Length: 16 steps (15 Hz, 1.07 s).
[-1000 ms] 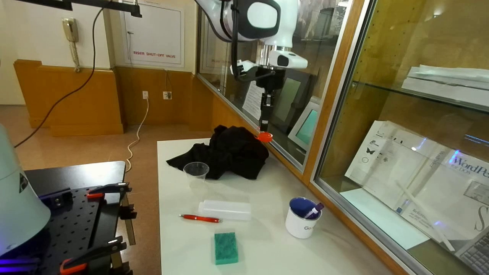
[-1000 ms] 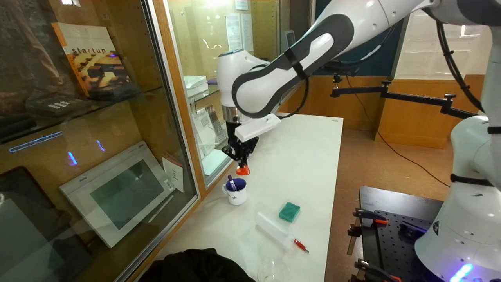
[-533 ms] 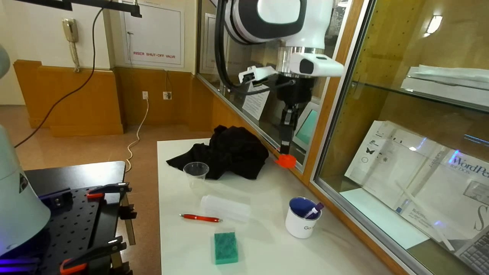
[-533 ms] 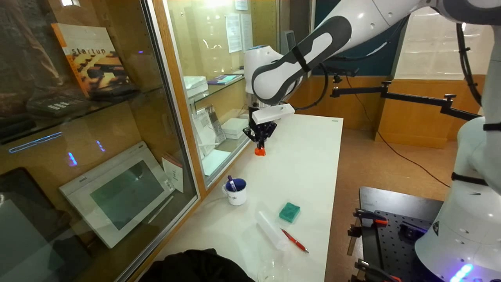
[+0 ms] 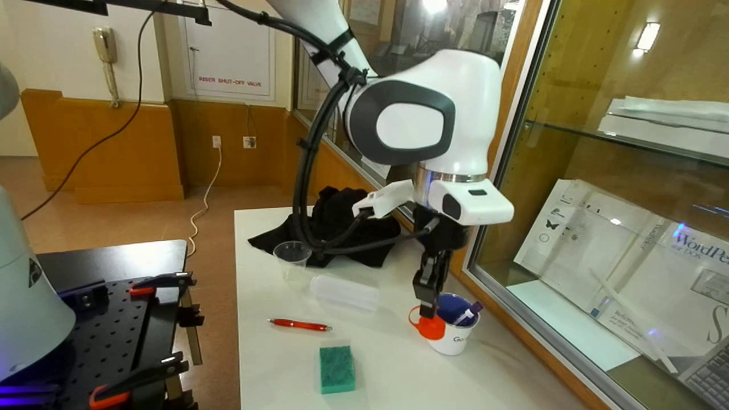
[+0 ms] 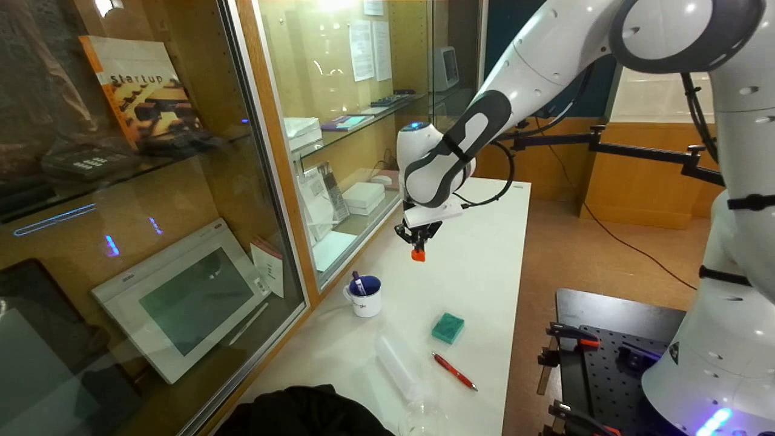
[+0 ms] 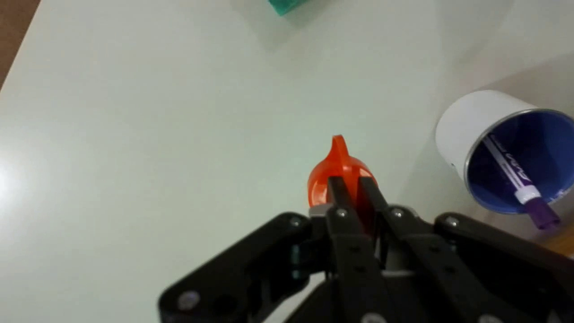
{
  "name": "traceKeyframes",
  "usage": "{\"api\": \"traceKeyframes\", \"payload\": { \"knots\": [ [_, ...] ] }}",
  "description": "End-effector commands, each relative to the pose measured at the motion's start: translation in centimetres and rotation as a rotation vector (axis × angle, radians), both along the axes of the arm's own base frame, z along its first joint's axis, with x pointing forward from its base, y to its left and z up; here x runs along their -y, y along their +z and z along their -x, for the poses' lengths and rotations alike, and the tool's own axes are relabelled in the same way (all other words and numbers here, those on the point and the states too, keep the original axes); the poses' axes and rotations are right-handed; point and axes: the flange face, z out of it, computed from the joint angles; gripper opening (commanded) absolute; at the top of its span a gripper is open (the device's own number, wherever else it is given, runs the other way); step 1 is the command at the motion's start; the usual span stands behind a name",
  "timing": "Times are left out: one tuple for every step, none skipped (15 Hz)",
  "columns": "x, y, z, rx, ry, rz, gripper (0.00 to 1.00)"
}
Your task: Remove the lid from the bottle and put it on the table
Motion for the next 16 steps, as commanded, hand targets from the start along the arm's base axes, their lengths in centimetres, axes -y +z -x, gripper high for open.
{"api": "traceKeyframes", "payload": {
  "knots": [
    [0.1, -0.6, 0.0, -0.009, -0.005, 0.000, 0.11],
    [0.1, -0.8, 0.0, -0.012, -0.005, 0.000, 0.11],
    [0.0, -0.8, -0.1, -0.010, -0.004, 0.000, 0.03],
    [0.4, -1.7, -0.8, -0.005, -0.041, -0.001, 0.03],
    [0.6, -2.7, -1.0, -0.007, -0.056, -0.022, 0.03],
    [1.0, -4.2, -1.4, -0.006, -0.084, -0.044, 0.03],
    [1.3, -5.5, -1.5, -0.009, -0.111, -0.064, 0.03],
    [1.7, -7.0, -1.7, -0.001, -0.137, -0.085, 0.03],
    [2.1, -8.6, -1.9, 0.009, -0.163, -0.097, 0.03],
    [2.5, -10.2, -2.1, 0.018, -0.188, -0.105, 0.03],
    [2.9, -11.7, -2.2, 0.030, -0.213, -0.104, 0.03],
    [3.3, -13.1, -2.3, 0.037, -0.235, -0.108, 0.03],
    [3.7, -14.3, -2.4, 0.049, -0.259, -0.102, 0.03],
    [4.1, -15.3, -2.4, 0.058, -0.278, -0.100, 0.03],
    [4.3, -16.1, -2.4, 0.064, -0.290, -0.099, 0.03],
    [4.5, -16.5, -2.4, 0.071, -0.298, -0.095, 0.20]
  ]
}}
